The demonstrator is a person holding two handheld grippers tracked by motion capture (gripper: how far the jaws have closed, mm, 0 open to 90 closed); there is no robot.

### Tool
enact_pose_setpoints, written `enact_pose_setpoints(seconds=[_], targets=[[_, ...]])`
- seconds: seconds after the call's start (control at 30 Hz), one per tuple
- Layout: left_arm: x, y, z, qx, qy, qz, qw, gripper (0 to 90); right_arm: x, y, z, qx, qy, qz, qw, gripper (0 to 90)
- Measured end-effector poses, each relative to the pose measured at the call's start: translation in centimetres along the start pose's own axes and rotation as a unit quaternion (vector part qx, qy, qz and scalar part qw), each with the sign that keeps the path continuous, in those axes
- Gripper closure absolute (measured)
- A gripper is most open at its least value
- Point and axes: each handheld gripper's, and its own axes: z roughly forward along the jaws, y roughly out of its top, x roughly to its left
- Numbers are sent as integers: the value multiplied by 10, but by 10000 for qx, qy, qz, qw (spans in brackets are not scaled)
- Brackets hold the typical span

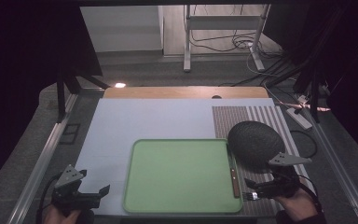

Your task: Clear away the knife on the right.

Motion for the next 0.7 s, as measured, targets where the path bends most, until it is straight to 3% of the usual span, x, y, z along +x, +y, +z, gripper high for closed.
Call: enact_pose_setpoints(seconds=[0.43, 0.53, 0.7], targets=[[1, -1, -1, -32, -12, -68, 10000, 0, -5, -17, -17, -129, -338, 262, 9990, 0], [1, -1, 0, -19, -11, -49, 10000, 0, -6, -19, -18, -106, -311, 364, 9988, 0], [0, 0, 0, -9, -12, -31, 10000, 0, -6, -18, -16, -44, -262, 308, 9992, 0]])
